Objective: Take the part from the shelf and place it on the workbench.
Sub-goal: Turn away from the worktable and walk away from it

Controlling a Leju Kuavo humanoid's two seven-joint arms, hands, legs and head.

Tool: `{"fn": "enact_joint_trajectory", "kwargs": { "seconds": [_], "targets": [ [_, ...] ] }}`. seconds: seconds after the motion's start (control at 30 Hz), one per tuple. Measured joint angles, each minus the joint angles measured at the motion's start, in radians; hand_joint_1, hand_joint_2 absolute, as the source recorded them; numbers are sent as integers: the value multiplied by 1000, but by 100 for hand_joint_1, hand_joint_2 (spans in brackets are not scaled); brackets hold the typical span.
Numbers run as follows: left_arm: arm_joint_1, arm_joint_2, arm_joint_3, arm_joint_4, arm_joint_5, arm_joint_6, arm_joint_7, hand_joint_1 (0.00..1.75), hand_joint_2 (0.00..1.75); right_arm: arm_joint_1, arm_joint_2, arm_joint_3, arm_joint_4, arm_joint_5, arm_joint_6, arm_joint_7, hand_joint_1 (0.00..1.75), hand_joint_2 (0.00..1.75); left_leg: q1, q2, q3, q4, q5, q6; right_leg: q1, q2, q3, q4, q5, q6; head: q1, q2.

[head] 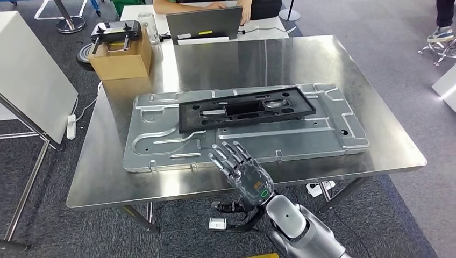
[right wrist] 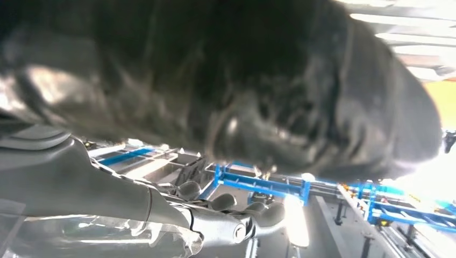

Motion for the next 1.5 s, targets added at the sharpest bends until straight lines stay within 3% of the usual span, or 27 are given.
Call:
{"fn": "enact_joint_trajectory", "kwargs": {
  "seconds": [0.07,0.1,0.17,0.23,0.3,0.37,0.43,0.47,0.53,0.6,0.63,0.7,0.77,0.83,0.87,0.93,0.97,1.03,1.1,1.13,1.2,1.23,1.27,1.33,1.37,1.43,1.5],
  "targets": [
    [1,2,2,0,0,0,0,0,0,1,-1,0,2,-2,0,0,0,0,-1,3,-28,2,22,11,-2,2,-36,123,-99,5,0,0],
    [1,2,4,0,0,0,0,0,0,2,-1,0,3,-2,0,0,0,0,-2,3,-42,5,31,11,-2,3,-50,188,-130,7,0,0],
    [1,2,6,0,-1,0,-1,0,0,5,-1,0,5,-5,1,0,0,0,-4,4,-70,12,46,9,-2,3,-37,236,-129,9,0,0],
    [0,2,6,0,-1,-3,-7,0,0,5,-2,0,8,-9,1,-2,0,0,-4,4,-92,20,57,3,-2,3,50,137,-83,4,-1,0],
    [-7,-1,7,0,-1,-7,-20,0,0,1,-1,0,10,-14,3,-6,0,0,-6,3,-108,28,67,-6,2,5,141,2,-71,-4,-1,0],
    [-17,-5,9,0,1,-10,-30,0,0,-3,-1,-1,14,-18,5,-8,0,0,-7,3,-115,29,79,-18,8,7,166,-48,-78,-12,-1,0],
    [-25,-9,12,0,4,-11,-29,0,0,-6,0,-1,19,-21,5,-10,0,0,-6,2,-118,29,85,-30,8,4,158,-54,-65,-24,-1,0],
    [-28,-11,14,0,5,-11,-24,0,0,-8,0,-1,22,-22,5,-11,0,0,-5,1,-125,41,67,-36,5,2,152,-57,-56,-33,-1,0],
    [-30,-14,15,0,3,-10,-10,0,0,-10,1,-2,26,-24,4,-9,0,0,-3,0,-150,119,-14,-46,2,-1,133,-61,-35,-49,-1,0],
    [-26,-16,15,0,-3,-9,3,0,0,-5,1,-3,27,-25,1,-5,0,0,-2,0,-181,248,-100,-53,5,-1,107,-59,-16,-54,-1,0],
    [-24,-17,15,0,-5,-8,7,0,0,0,0,-4,27,-24,0,-4,0,0,-2,0,-186,296,-114,-54,6,-2,92,-57,-5,-54,-1,0],
    [-19,-17,15,0,-7,-4,11,0,0,13,-1,-10,27,-23,-3,0,0,0,-3,0,-151,301,-79,-53,9,-3,59,-50,15,-53,-1,0],
    [-19,-16,15,0,-7,0,11,0,0,23,-3,-18,26,-21,-5,2,0,0,-4,-1,-56,185,-36,-44,10,-3,32,-42,33,-48,-2,0],
    [-20,-14,16,-1,-7,2,10,0,0,29,-4,-26,23,-20,-7,4,0,0,-10,-2,33,51,-46,-33,11,-3,18,-37,52,-40,-1,0],
    [-21,-13,16,-1,-7,3,10,0,0,30,-5,-29,22,-20,-8,5,0,0,-13,-2,53,14,-56,-28,10,-4,16,-39,62,-34,-1,0],
    [-21,-14,16,-1,-7,3,10,0,0,33,-6,-31,21,-20,-9,6,0,0,-14,-1,48,-2,-43,-16,9,-3,15,-47,80,-21,-1,0],
    [-22,-14,16,0,-7,3,10,0,0,35,-7,-32,20,-20,-10,6,0,0,-12,2,40,-5,-31,-7,8,-1,10,-41,68,-16,-1,0],
    [-21,-14,16,0,-7,3,10,0,0,39,-10,-35,20,-20,-10,6,0,0,-7,8,14,-10,0,10,6,4,-10,20,-17,-6,-1,0],
    [-21,-14,17,0,-7,3,10,0,0,42,-12,-37,21,-20,-10,6,0,0,-8,10,-21,-7,28,16,3,6,-37,145,-123,3,0,0],
    [-21,-14,17,0,-6,3,10,0,0,44,-12,-38,21,-20,-10,6,0,0,-8,10,-41,-4,42,14,1,6,-43,206,-142,7,0,0],
    [-21,-14,17,0,-6,3,9,0,0,46,-13,-38,21,-20,-10,6,0,0,-8,11,-84,7,67,9,-2,5,-17,251,-108,11,0,0],
    [-21,-15,17,0,-6,3,8,0,0,46,-13,-39,21,-19,-10,6,0,0,-7,11,-105,14,78,6,-4,5,20,224,-78,12,0,0],
    [-22,-15,17,0,-7,3,7,0,0,45,-12,-39,21,-18,-10,6,0,0,-7,11,-123,21,87,1,-6,6,75,164,-68,11,0,0],
    [-26,-17,17,-1,-10,2,4,0,0,41,-9,-39,21,-16,-10,4,0,0,-9,10,-147,34,104,-10,-4,7,181,16,-97,5,-1,0],
    [-28,-18,17,-1,-11,2,3,0,0,39,-7,-38,21,-15,-10,2,0,0,-10,9,-152,37,113,-17,-1,8,210,-32,-116,0,-1,0],
    [-31,-20,17,-1,-12,1,1,0,0,38,-4,-38,22,-14,-10,0,0,0,-8,8,-158,32,133,-30,4,6,207,-55,-114,-15,0,0],
    [-31,-22,17,0,-15,1,1,0,0,37,-3,-37,24,-13,-10,-2,0,0,-4,6,-174,52,101,-41,2,2,185,-57,-89,-34,-1,0]
  ]
}}
